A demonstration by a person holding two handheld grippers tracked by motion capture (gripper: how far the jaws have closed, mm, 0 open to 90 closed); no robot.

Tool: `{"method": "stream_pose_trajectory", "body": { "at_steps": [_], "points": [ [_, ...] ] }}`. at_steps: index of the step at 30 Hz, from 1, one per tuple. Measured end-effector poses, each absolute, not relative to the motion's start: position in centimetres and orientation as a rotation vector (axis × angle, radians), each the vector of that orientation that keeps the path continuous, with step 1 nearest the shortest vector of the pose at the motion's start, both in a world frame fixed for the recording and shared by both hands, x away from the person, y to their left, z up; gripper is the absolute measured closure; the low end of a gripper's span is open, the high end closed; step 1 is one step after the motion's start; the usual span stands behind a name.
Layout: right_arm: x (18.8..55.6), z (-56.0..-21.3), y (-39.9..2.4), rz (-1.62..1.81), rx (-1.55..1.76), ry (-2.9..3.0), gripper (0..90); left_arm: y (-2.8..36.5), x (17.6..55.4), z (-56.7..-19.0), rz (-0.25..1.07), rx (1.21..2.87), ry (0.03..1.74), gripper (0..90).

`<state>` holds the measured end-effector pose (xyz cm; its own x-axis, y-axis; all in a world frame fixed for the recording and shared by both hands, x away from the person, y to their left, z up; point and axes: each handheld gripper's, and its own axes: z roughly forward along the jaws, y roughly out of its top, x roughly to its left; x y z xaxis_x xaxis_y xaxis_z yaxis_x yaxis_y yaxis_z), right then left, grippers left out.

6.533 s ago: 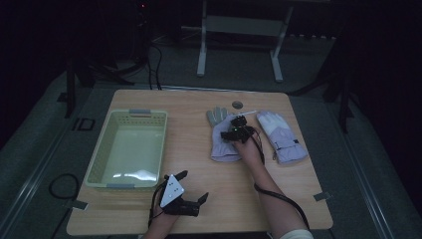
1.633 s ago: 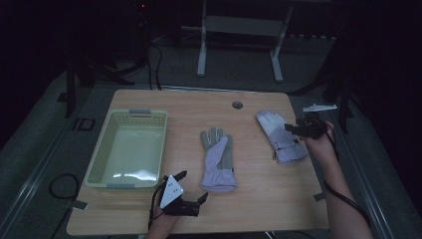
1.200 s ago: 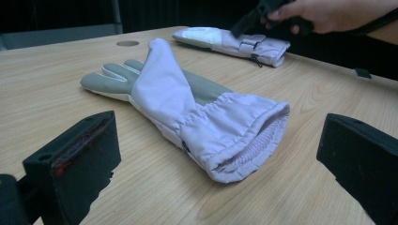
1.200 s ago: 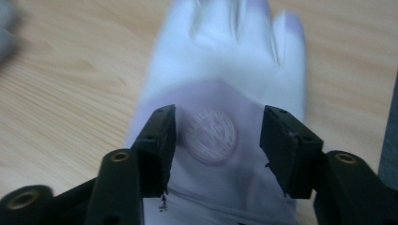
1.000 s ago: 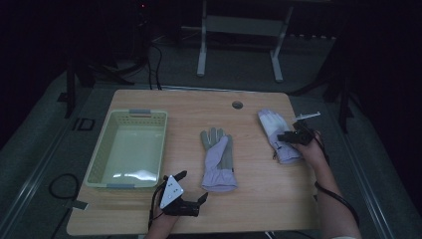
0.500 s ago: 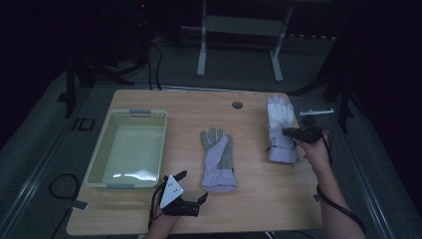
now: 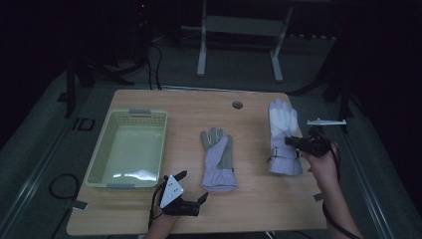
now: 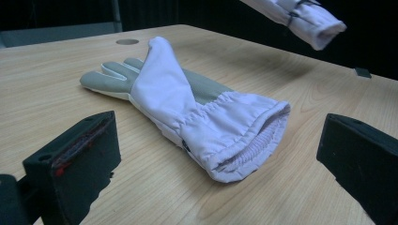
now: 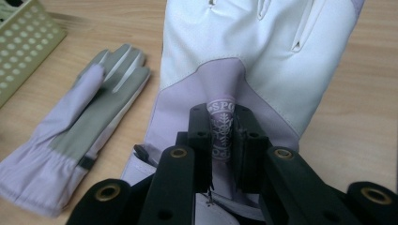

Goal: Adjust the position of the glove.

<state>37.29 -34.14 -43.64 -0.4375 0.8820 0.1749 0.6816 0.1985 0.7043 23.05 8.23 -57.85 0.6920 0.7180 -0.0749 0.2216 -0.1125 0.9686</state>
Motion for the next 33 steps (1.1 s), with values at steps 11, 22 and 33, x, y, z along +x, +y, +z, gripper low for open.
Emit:
{"method": "stream_pose_trajectory", "body": {
  "at_steps": [11,22,33],
  "points": [
    [32.8,-45.6,-33.0,1.012,1.524,2.202,79.5,8.2,23.0,-57.8,0.507,1.672,0.771,0.0],
    [32.0,-47.6,-31.8,0.976,1.537,2.216,79.2,8.2,23.0,-57.8,0.506,1.676,0.769,0.0],
    [33.5,-49.9,-31.6,0.921,1.581,2.236,78.6,8.2,23.0,-57.8,0.507,1.68,0.768,0.0]
  ]
}}
